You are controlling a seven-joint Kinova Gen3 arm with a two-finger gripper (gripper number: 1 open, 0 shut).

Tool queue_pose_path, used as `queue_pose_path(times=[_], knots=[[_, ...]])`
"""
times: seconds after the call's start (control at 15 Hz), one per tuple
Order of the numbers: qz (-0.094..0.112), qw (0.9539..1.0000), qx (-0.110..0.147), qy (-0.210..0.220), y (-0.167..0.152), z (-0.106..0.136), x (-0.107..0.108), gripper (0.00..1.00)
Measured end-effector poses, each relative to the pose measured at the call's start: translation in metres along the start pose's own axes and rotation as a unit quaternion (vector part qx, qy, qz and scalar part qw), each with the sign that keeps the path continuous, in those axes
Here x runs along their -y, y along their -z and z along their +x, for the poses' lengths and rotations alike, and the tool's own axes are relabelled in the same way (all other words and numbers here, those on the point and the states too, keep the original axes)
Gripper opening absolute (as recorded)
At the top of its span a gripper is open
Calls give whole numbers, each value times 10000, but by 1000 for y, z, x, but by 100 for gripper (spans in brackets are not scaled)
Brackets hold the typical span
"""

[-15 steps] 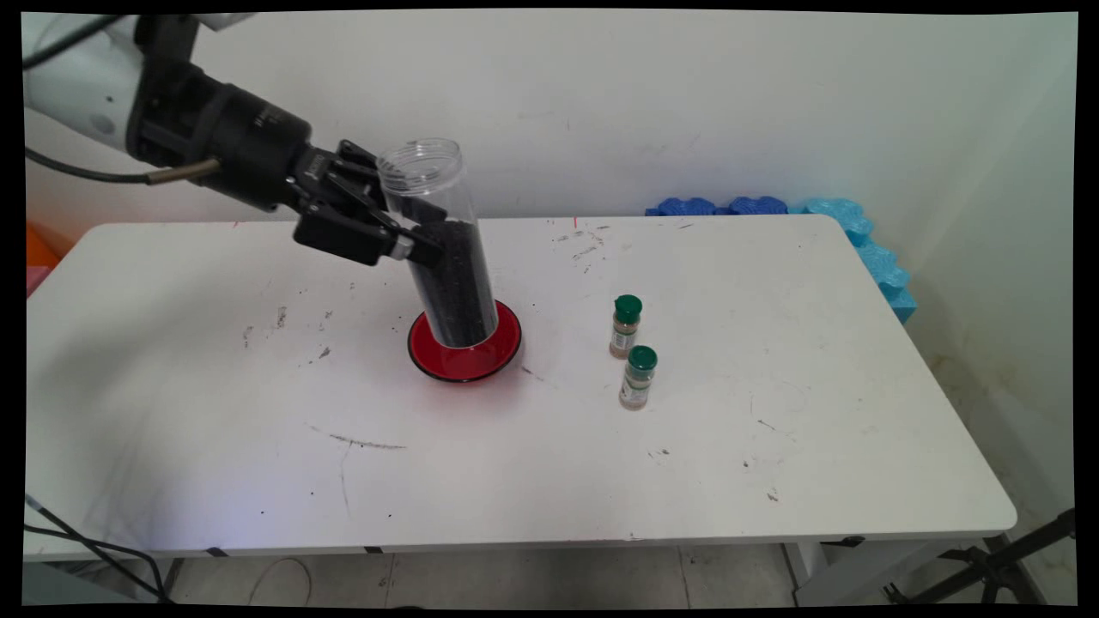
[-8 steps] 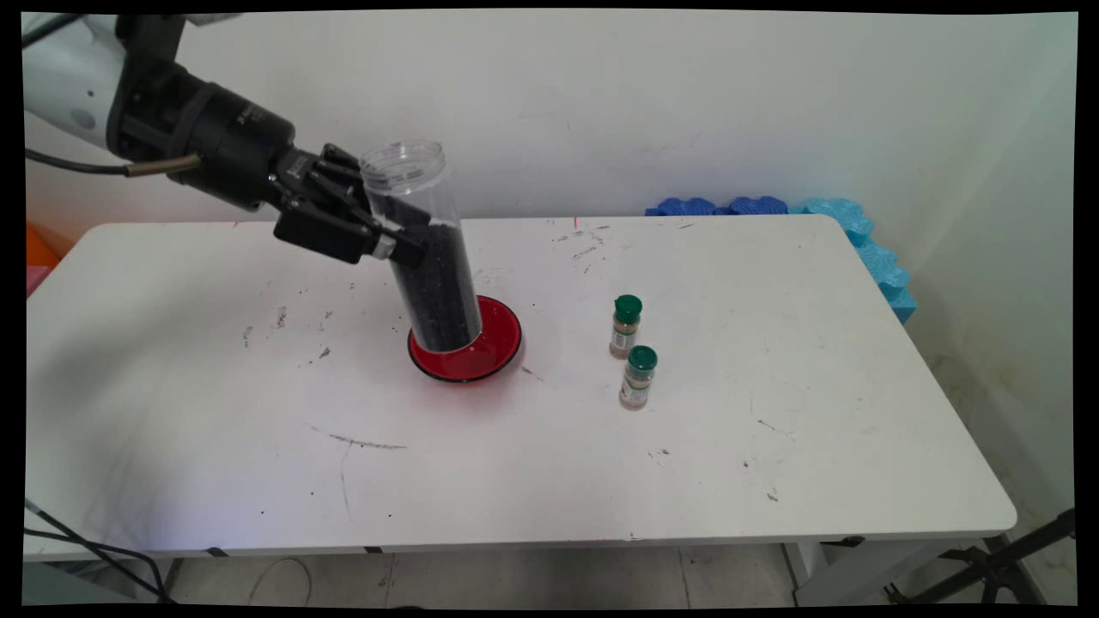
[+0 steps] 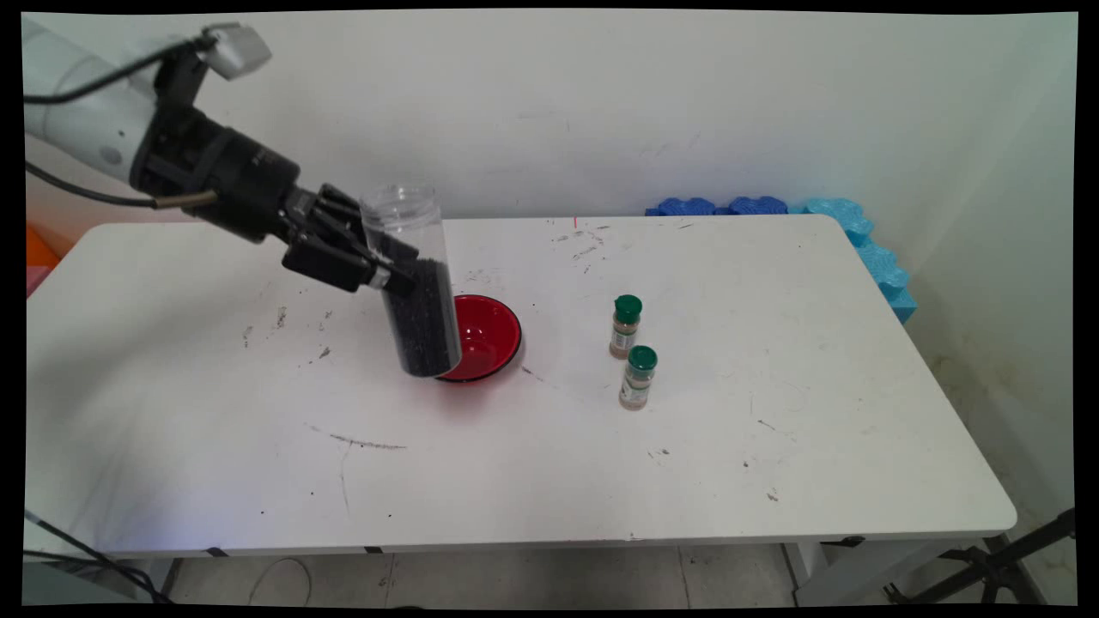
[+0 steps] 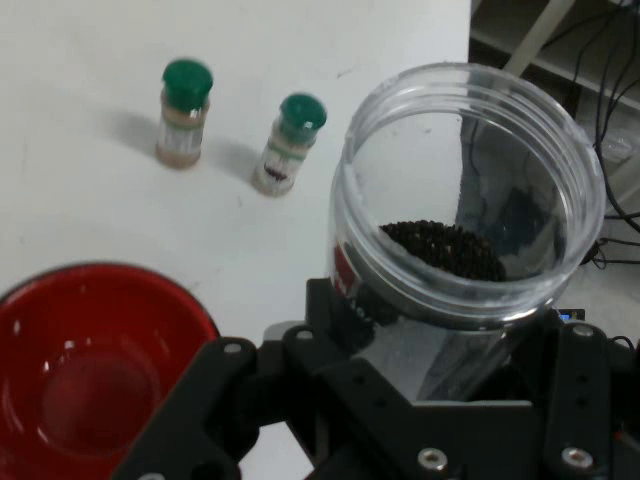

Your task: Pour the black seasoning powder in the red bowl

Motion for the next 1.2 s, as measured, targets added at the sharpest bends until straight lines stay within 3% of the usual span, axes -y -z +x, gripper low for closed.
queue_pose_path(times=[0.27, 0.6, 1.0, 1.2], knots=[[35, 9981, 156, 599, -13, -17, 11, 0], [83, 9862, 214, 1639, -32, -34, 29, 0], [151, 9617, 131, 2732, -46, -46, 48, 0], [230, 9437, 96, 3299, -52, -52, 57, 0]])
